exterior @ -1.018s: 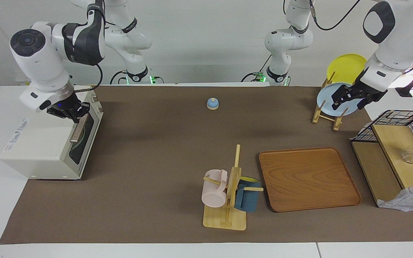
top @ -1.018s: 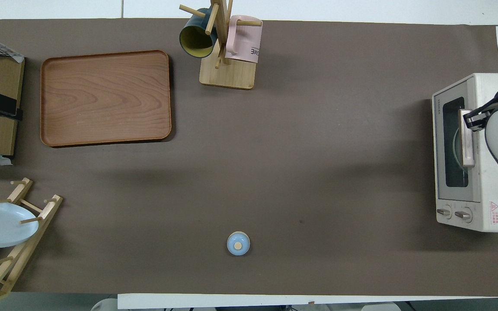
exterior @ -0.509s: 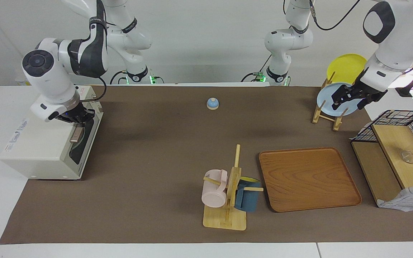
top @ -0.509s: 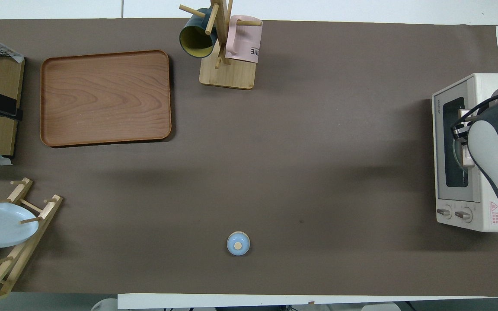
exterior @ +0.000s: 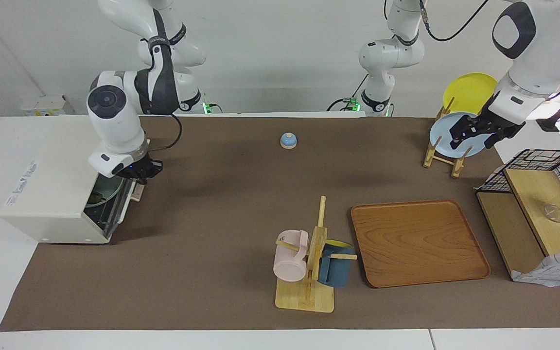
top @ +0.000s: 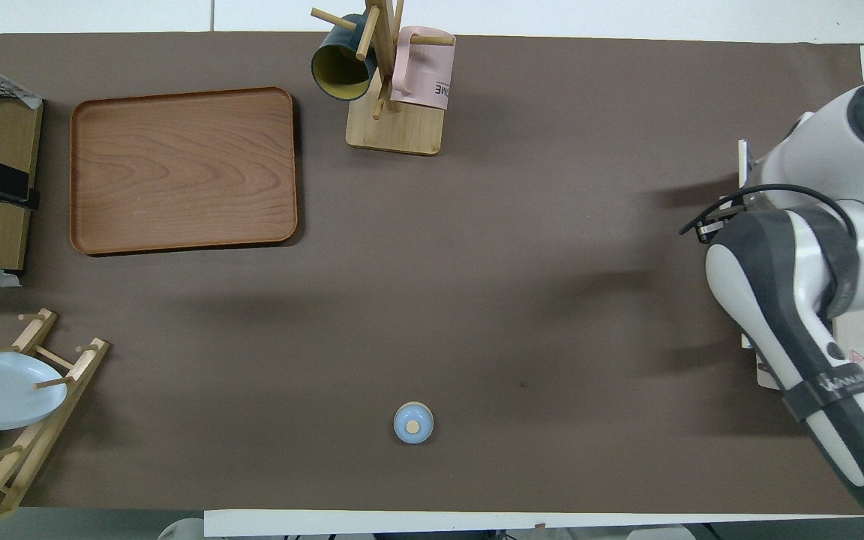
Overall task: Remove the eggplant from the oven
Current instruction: 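Hook the oven door with the right gripper and pull it open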
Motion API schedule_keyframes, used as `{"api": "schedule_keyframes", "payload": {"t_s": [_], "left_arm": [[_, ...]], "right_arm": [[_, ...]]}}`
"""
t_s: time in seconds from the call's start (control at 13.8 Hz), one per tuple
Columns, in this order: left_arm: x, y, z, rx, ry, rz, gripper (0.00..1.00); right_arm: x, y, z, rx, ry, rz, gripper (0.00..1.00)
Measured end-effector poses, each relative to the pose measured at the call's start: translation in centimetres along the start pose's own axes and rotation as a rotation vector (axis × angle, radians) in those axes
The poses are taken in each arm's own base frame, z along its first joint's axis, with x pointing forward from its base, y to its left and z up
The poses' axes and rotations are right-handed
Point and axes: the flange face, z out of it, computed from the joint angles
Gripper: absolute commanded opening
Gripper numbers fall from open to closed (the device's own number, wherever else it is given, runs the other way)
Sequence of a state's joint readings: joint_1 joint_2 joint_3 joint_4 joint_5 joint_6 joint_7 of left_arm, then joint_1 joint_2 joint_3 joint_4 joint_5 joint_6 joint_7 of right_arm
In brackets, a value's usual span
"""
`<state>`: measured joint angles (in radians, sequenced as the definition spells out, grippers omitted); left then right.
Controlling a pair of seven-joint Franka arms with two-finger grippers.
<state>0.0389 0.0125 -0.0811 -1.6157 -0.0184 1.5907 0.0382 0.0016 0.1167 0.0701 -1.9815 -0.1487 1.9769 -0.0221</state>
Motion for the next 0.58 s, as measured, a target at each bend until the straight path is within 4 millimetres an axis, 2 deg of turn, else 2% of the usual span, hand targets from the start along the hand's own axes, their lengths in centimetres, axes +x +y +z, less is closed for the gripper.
{"api": "schedule_keyframes", "payload": {"t_s": [0.22, 0.44, 0.51, 0.58], "left_arm": [[0.0, 0.0, 0.0, 0.0, 0.0, 0.0, 1.0], [0.0, 0.0, 0.0, 0.0, 0.0, 0.0, 1.0], [0.0, 0.0, 0.0, 0.0, 0.0, 0.0, 1.0], [0.0, 0.0, 0.0, 0.0, 0.0, 0.0, 1.0]], "right_arm": [[2.2, -1.5, 4.6, 0.06, 0.013, 0.006, 0.0], [3.2, -2.4, 7.0, 0.064, 0.015, 0.036, 0.02], [3.4, -2.9, 6.9, 0.064, 0.017, 0.044, 0.09], [3.6, -4.0, 6.5, 0.077, 0.023, 0.061, 0.21]]}}
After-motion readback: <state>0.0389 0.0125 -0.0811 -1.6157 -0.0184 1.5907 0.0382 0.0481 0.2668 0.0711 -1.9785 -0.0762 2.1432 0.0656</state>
